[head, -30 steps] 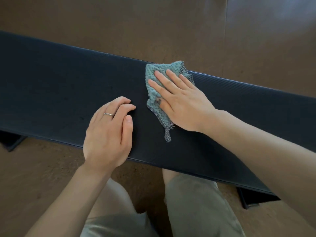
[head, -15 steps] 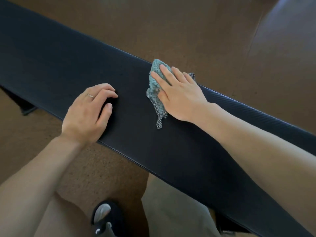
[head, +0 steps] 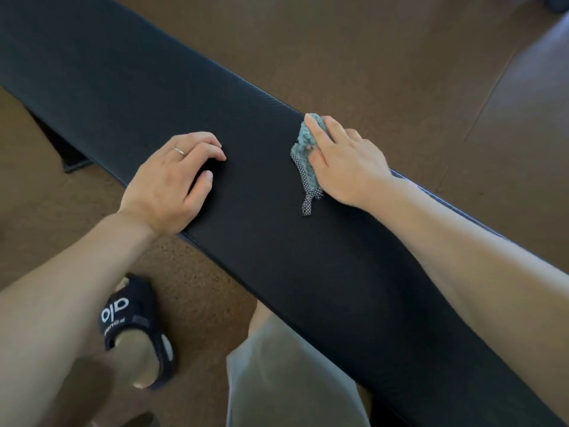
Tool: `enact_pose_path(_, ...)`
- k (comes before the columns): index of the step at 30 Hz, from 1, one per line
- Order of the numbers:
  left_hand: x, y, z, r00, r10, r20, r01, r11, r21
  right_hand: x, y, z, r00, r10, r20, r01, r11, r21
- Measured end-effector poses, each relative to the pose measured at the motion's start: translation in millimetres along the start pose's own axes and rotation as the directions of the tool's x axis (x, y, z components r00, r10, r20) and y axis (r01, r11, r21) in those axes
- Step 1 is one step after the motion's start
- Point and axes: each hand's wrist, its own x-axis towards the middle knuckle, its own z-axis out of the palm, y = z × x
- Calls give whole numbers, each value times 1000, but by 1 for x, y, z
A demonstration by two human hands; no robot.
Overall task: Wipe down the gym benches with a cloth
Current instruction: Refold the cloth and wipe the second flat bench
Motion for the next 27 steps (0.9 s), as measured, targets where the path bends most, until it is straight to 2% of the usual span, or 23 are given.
enact_pose_path(4,-2,-2,-1,1000,-12,-21,12,999,-32,-49,21,0,1000,-8,-5,8,998,-65)
enact_pose_path(7,0,-5,-2,999,-14,-34,12,999,-51,-113,35,2,996,80,43,-72,984,-162)
enact_pose_path(10,3,-7,-1,999,-5,-49,2,998,-62,-111,18,8,987,132,94,-115,978,-174)
enact_pose_path(16,1,-8,2,998,14,-64,-18,998,-52,-11,-46,14,1000,-15,18,17,992,-121)
enact_pose_path(18,2,-7,3,998,33,-48,-35,998,-53,-33,-49,14,998,-53,25,56,991,-119)
enact_pose_path(23,0,-7,3,997,41,-71,-44,999,-32,-182,-51,25,970,-206,126,227,955,-191)
enact_pose_path(25,1,-5,5,996,51,-73,-53,998,-17,-179,-43,25,964,-222,145,246,952,-184)
enact_pose_path(27,3,-4,5,996,54,-65,-55,998,-11,-138,-50,22,971,-219,97,233,957,-172)
